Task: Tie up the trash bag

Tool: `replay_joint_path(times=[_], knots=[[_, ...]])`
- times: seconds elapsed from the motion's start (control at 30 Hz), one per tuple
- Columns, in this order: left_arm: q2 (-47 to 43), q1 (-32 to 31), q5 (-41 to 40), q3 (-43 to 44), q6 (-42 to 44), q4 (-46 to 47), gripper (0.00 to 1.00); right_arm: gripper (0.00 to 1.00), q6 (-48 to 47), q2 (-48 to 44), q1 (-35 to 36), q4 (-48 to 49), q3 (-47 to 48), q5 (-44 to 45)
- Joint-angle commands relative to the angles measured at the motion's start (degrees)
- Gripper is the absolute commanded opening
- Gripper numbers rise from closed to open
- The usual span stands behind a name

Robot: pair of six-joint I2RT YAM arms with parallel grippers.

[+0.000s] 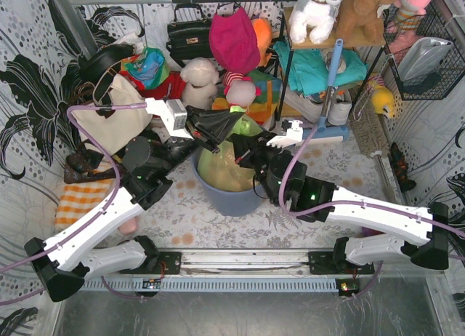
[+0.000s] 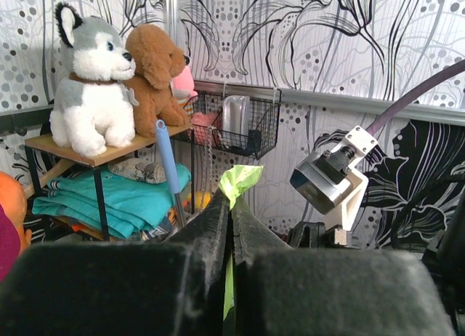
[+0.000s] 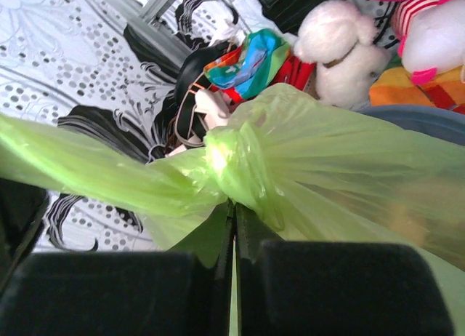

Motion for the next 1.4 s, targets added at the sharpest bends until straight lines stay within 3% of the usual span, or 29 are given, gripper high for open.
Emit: replay_joint_path(times=[0.0,0.1,0.17,0.27,0.53,0.73,1.07,1.37], knots=[[-2.3,0.5,1.3,1.9,1.6,-2.4,0.15,0.00,1.0,1.0,0.8,8.7,-1.6,8.2],[-3.9,0.5,-0.2,2.0,2.3,-4.5,0.39,0.00,1.3,1.0,1.0,8.7,-1.8,10.4],[-5.2,0.5,-1.4,2.4,3.1,-6.3,0.49,0.00,1.2,0.8,1.0,8.7,-1.9,11.1],[-7.5,0.5,-3.7,3.2,4.3,-10.1,0.54,0.00,1.1,0.6,1.0,8.9,-2.1,11.5],[-11.6,0.5,-6.5,5.0,6.7,-26.1,0.58,0.00,1.3,0.7,1.0,8.5,-2.0,11.0],[-11.7,1.2,-3.9,2.5,7.0,-30.9,0.60,0.00,1.7,1.4,1.0,7.4,-1.1,9.8],[-8.7,8.1,5.0,-0.4,5.4,-29.3,0.61,0.00,3.2,2.2,1.0,5.1,0.4,7.9],[-7.2,12.8,13.5,-2.6,2.9,-26.1,0.48,0.00,3.7,3.6,1.0,5.0,1.2,6.8]])
